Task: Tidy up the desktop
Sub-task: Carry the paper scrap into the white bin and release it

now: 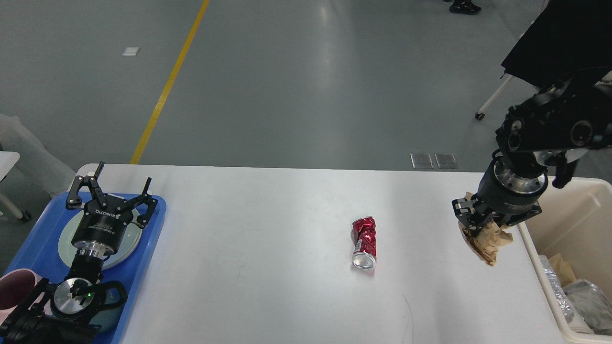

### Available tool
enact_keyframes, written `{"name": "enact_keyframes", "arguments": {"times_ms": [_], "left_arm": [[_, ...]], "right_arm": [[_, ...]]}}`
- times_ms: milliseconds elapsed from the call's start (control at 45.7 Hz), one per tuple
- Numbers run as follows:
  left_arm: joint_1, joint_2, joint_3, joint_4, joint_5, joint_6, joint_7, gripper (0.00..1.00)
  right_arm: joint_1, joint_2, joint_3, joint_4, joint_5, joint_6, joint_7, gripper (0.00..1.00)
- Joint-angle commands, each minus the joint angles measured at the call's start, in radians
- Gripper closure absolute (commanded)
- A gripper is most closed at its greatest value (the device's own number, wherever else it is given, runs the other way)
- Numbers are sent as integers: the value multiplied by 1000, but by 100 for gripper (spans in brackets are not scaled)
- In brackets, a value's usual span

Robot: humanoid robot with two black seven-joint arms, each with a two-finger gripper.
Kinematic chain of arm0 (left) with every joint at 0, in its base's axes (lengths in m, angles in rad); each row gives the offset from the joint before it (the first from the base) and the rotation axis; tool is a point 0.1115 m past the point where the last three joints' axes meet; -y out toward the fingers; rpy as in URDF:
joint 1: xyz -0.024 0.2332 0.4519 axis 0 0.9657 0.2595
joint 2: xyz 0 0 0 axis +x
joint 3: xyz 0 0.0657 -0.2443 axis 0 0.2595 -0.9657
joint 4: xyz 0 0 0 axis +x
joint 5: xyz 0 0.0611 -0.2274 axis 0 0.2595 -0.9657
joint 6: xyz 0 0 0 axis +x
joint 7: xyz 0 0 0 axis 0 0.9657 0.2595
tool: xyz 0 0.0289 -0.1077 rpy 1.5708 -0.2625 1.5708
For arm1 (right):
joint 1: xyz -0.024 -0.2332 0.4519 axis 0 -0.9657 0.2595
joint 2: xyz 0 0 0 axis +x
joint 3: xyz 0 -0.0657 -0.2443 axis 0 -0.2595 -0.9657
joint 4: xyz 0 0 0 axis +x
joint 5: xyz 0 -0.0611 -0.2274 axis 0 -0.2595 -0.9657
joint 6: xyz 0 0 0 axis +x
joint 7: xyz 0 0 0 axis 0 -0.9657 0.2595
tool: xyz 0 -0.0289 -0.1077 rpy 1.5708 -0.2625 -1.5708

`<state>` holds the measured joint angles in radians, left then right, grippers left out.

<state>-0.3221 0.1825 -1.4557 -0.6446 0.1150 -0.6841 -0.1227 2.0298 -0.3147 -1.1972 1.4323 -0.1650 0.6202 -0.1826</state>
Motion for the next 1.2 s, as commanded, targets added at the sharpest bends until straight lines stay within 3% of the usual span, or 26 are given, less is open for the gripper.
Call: {"name": "enact_keyframes", "arguments": {"times_ms": [0, 131, 241, 438, 570, 679, 854, 1183], "left_arm": [[0, 0, 0, 0, 0, 0, 0, 4], [0, 0, 0, 0, 0, 0, 0, 4], [0, 0, 0, 0, 0, 0, 0, 4], [0, 0, 0, 0, 0, 0, -2, 4], [0, 0, 0, 0, 0, 0, -2, 4], [0, 0, 0, 0, 0, 0, 0, 4], [0, 0, 0, 0, 0, 0, -2, 4], [0, 0, 0, 0, 0, 0, 0, 4]], "right_arm": [[182, -21, -65, 140, 10, 16, 64, 100], [243, -12, -151, 197, 9, 33, 195, 100], [273, -6, -219, 217, 7, 32, 244, 100], [291, -33, -280, 217, -2, 19, 246, 100], [231, -153, -326, 149, -27, -2, 238, 100], [93, -273, -326, 33, -77, -45, 236, 100], [-184, -363, -283, -212, -91, -126, 238, 100], [-903, -356, 51, -748, -85, -345, 238, 100]]}}
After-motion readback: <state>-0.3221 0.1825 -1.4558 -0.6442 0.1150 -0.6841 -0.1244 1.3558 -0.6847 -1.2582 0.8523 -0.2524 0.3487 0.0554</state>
